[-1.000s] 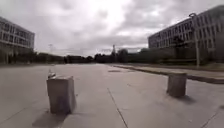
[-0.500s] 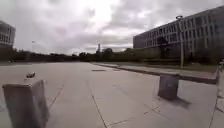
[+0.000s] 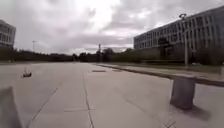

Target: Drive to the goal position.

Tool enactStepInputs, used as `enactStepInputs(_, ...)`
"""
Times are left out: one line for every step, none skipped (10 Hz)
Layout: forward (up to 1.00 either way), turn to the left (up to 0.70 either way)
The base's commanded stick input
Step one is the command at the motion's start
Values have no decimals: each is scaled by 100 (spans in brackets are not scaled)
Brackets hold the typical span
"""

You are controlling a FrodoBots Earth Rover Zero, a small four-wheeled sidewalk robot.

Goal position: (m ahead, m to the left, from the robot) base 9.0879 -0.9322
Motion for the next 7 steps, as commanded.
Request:
enactStepInputs(70, 32)
enactStepInputs(70, 10)
enactStepInputs(70, 0)
enactStepInputs(70, 0)
enactStepInputs(70, 0)
enactStepInputs(70, 0)
enactStepInputs(70, 0)
